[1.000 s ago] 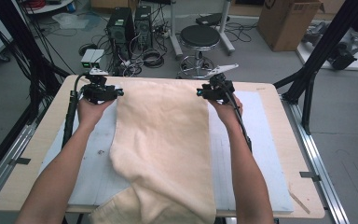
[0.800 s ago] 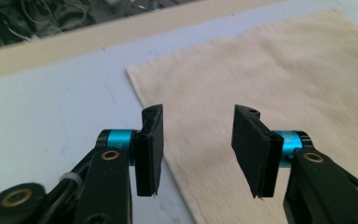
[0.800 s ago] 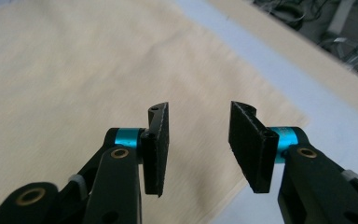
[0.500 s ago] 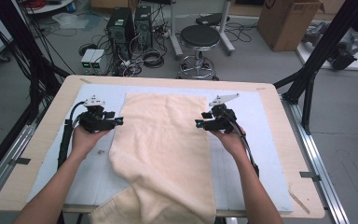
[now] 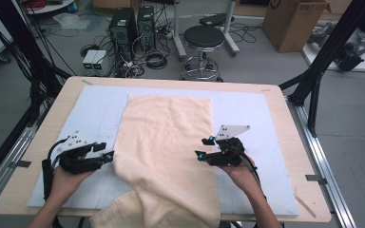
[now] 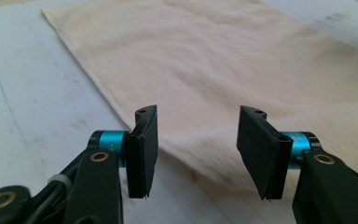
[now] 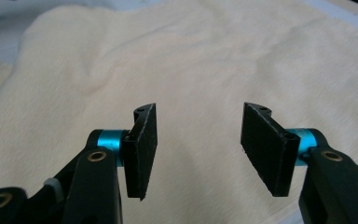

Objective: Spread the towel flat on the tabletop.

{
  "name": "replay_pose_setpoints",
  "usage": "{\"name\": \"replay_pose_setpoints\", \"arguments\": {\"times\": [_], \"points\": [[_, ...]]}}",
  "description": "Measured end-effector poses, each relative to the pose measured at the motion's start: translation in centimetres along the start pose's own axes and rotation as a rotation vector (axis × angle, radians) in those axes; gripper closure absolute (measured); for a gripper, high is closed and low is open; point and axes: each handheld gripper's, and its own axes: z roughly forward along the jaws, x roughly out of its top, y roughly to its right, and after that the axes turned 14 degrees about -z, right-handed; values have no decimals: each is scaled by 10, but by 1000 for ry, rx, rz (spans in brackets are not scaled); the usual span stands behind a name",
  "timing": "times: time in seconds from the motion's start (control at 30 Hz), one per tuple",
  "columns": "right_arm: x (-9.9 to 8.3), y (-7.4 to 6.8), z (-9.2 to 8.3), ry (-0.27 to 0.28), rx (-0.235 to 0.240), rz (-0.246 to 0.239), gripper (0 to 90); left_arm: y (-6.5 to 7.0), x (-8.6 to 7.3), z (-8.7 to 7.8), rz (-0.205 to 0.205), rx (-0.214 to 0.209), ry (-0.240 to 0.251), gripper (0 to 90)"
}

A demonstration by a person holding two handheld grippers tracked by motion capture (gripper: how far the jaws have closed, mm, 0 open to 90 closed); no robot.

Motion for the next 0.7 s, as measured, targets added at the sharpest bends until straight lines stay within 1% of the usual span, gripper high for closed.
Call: {"name": "replay_pose_setpoints", "arguments": {"times": [0.07,0.1,0.13,0.2,0.3,0.37,0.4,0.43,0.47,0.5,0.53,0.57,0.63,0.7], "points": [[-7,-8,1,6,15,1,442,4,-9,-6,16,-13,0,486],[-10,-12,3,-4,20,-3,438,6,-13,-8,13,-19,8,485],[-13,-16,5,-15,20,-10,434,10,-18,-9,12,-35,9,485],[-18,-21,8,-32,23,-17,421,16,-22,-12,38,-40,-3,485],[-21,-27,9,-17,31,-11,412,27,-30,-16,72,-61,-6,484],[-22,-31,9,-7,33,-21,411,32,-36,-17,89,-77,-10,485],[-22,-32,9,-11,34,-28,410,34,-38,-16,98,-80,-16,487],[-23,-32,9,-17,36,-34,409,35,-40,-15,101,-83,-25,490],[-23,-32,10,-25,29,-30,408,36,-41,-13,99,-89,-34,496],[-24,-31,10,-29,27,-29,408,36,-41,-11,102,-104,-45,501],[-26,-30,11,-29,22,-26,407,37,-41,-9,108,-126,-65,537],[-27,-29,11,-30,20,-18,405,38,-42,-7,110,-140,-75,576],[-29,-28,11,-31,15,-12,403,40,-43,-2,116,-160,-100,576],[-30,-27,10,-29,12,-8,402,43,-45,1,133,-177,-116,576]]}}
